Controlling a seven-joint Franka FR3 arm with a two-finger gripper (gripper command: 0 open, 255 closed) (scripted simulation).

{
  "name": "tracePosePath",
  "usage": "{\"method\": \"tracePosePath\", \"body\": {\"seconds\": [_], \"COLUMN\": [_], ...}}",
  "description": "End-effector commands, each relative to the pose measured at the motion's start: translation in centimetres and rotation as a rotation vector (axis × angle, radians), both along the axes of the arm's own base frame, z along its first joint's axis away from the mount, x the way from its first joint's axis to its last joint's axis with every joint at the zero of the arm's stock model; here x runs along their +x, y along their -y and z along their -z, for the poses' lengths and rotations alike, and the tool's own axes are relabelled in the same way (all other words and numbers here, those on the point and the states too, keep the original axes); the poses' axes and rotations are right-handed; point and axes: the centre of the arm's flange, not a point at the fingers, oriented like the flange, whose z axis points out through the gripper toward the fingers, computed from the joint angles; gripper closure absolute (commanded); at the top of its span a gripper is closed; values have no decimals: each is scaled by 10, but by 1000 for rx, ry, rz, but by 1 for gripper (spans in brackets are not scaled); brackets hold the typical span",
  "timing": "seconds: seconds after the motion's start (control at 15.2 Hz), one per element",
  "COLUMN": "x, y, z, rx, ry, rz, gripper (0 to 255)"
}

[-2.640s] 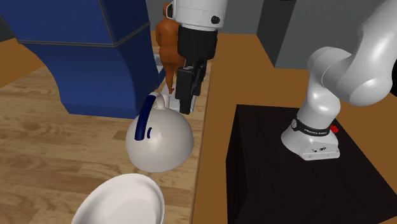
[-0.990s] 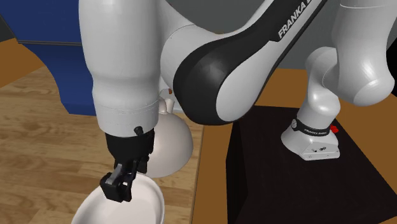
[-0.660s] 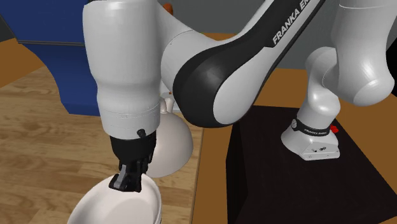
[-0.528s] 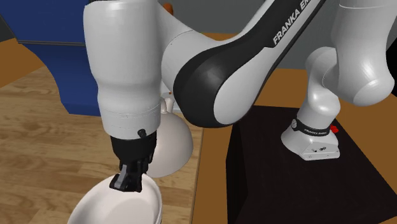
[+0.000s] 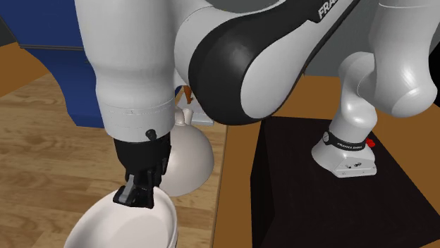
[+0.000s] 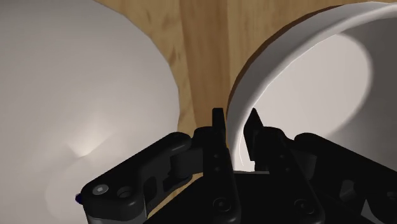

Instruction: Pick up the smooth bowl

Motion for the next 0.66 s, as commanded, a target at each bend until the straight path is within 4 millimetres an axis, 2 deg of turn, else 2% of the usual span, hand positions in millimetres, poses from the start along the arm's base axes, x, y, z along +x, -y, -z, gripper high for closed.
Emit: {"method": "tracePosePath", "body": {"seconds": [0.0, 0.46, 0.59], "x": [0, 0, 0], "y": [0, 0, 0], "z": [-10, -47, -48], "rx": [0, 0, 0], "ry": [0, 0, 0], "rz": [0, 0, 0], "gripper": [255, 255, 255]}}
